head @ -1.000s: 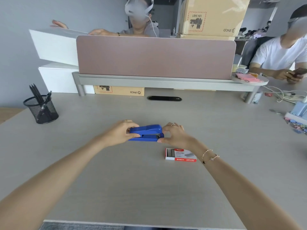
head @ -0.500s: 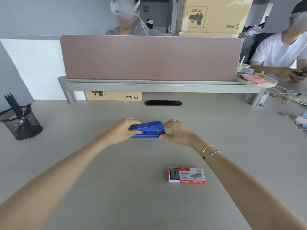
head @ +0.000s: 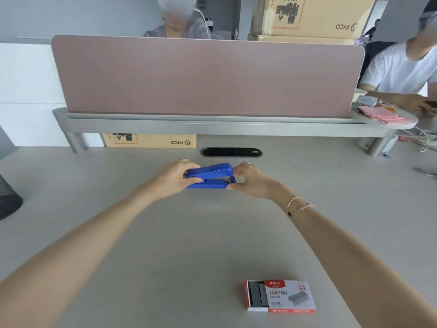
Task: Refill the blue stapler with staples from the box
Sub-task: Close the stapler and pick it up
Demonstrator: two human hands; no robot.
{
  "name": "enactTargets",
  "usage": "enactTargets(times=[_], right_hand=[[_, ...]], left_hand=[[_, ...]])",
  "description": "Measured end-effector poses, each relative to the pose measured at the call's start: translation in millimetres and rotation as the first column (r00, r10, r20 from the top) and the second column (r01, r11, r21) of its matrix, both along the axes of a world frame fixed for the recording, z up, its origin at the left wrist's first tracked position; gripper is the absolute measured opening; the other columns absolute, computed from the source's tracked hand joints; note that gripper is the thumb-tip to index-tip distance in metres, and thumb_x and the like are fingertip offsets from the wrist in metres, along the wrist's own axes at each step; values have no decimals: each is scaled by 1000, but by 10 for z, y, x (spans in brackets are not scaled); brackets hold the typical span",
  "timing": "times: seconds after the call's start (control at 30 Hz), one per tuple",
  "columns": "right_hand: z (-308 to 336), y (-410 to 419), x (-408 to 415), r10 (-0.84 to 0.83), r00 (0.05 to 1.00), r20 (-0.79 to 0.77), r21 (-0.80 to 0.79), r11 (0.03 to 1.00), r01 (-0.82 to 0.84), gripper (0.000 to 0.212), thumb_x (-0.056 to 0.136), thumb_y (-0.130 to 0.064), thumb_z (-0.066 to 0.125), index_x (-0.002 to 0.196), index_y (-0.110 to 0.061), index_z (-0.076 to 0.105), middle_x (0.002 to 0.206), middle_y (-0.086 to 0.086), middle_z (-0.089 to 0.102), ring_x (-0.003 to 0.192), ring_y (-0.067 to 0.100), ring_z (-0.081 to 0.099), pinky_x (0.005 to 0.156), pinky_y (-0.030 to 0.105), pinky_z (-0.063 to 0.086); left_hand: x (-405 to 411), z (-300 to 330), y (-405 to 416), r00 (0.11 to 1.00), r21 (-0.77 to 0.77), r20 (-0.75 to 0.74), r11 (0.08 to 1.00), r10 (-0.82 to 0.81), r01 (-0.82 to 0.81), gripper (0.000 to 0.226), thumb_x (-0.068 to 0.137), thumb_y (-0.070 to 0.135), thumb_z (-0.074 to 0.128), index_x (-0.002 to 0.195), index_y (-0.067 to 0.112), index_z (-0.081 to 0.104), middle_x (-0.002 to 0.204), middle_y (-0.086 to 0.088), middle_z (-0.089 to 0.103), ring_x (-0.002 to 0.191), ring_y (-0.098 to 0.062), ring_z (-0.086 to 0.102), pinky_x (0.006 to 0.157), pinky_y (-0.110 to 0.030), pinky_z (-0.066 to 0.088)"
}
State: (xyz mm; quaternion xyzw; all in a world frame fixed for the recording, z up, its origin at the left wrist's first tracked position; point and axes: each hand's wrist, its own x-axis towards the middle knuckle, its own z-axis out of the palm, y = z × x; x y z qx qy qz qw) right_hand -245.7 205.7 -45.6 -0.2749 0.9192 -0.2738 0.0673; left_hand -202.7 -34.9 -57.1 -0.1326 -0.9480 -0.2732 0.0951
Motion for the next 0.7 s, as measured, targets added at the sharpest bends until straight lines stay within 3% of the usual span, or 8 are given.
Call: enactTargets(times=[0.17, 0.4, 0.7], right_hand=[[-94, -44, -227, -15, 998, 61, -34, 999, 17, 26, 82, -24, 66, 99, -5, 62, 105, 4, 45, 100, 18, 44, 87, 28, 35], [14, -135, -586, -7, 1000, 20, -35, 999, 7, 23, 82, -22, 66, 96, -5, 62, 102, 6, 44, 98, 22, 48, 85, 28, 36], [-6, -201, -917, 5, 999, 40, 11, 1000, -6, 14, 82, -19, 66, 86, -7, 59, 109, 16, 51, 91, 20, 46, 79, 27, 35]], left_hand=[[-276, 19, -34, 999, -52, 43, 998, -27, 29, 13, 87, 29, 66, 100, 28, 67, 87, 2, 56, 78, -21, 55, 79, -40, 47], [-647, 130, -99, 999, -61, 15, 997, -42, 43, 7, 87, 28, 66, 90, 23, 67, 81, -4, 61, 76, -23, 53, 73, -43, 47], [-1005, -3, -159, 999, -42, 47, 999, -6, 8, 11, 86, 31, 67, 94, 22, 67, 84, -5, 60, 82, -20, 50, 74, -38, 45]])
